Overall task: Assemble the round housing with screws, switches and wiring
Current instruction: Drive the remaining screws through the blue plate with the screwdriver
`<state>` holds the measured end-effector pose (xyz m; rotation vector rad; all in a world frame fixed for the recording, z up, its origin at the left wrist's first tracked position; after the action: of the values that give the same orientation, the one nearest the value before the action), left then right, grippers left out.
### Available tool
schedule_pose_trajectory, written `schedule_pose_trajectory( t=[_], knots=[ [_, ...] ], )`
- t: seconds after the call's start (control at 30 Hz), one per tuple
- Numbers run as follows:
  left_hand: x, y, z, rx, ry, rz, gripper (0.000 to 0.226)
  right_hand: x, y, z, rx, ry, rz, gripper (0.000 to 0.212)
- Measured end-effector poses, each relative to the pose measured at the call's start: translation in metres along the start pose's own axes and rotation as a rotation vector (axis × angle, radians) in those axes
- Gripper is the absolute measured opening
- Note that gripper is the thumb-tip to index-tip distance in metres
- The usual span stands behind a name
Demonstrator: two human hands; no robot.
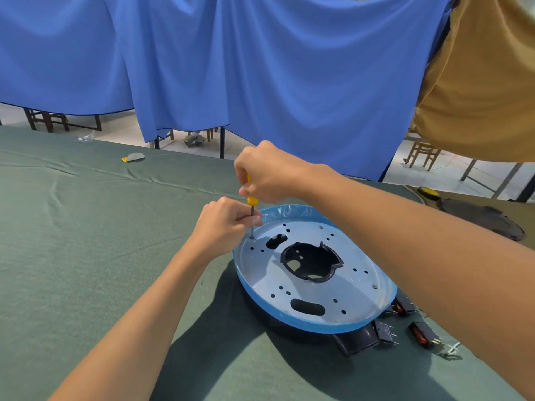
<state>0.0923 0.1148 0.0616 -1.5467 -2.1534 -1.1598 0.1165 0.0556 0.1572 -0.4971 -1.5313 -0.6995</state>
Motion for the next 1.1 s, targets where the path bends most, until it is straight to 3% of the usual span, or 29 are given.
schedule_pose_trajectory(
  t=[0.13, 0.33, 0.5, 0.57, 0.7, 0.87, 0.93, 1.0, 1.03, 1.1],
  knots=[
    [0.010, -0.005, 0.001, 0.046, -0.006, -0.156, 0.009, 0.000, -0.001, -0.010, -0.105, -0.046, -0.061, 0.045],
    [0.002, -0.001, -0.001, -0.024, -0.017, -0.031, 0.007, -0.002, 0.000, -0.004, -0.018, 0.005, 0.048, 0.008],
    [0.008, -0.004, 0.001, 0.020, -0.030, -0.132, 0.009, 0.000, -0.003, -0.011, -0.106, -0.078, -0.060, 0.043],
    [0.008, -0.003, 0.003, 0.017, -0.035, -0.129, 0.009, -0.001, -0.002, -0.009, -0.095, -0.093, -0.014, 0.040],
    [0.002, 0.000, 0.004, -0.001, -0.053, -0.020, 0.008, 0.001, 0.002, 0.000, -0.005, -0.035, 0.045, 0.013],
    [0.005, -0.003, 0.003, 0.012, -0.060, -0.106, 0.009, 0.000, 0.000, -0.012, -0.125, -0.064, -0.065, 0.043],
    [0.006, -0.003, 0.006, 0.030, -0.102, -0.123, 0.005, -0.002, -0.001, -0.009, -0.106, -0.061, -0.008, 0.033],
    [0.005, -0.001, 0.007, 0.017, -0.091, -0.079, 0.003, 0.000, -0.001, -0.002, -0.038, -0.031, 0.026, 0.010],
    [0.003, 0.000, 0.006, 0.002, -0.062, -0.044, 0.007, 0.002, -0.001, -0.001, -0.026, -0.008, 0.017, 0.008],
    [0.000, 0.000, 0.000, -0.025, 0.008, -0.004, 0.011, 0.005, -0.001, -0.005, -0.065, 0.000, -0.031, 0.025]
  ],
)
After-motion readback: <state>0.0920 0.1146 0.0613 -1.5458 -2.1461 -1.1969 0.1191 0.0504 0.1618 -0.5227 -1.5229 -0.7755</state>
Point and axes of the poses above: each hand's wrist, its own y-axis towards the middle knuckle, its own x-axis out of the back of the hand, z = x × y, the point moved 8 cm from there along y, towards the middle knuckle, and after that the axes turned 8 degrees about -x, right-handed, at the moved point
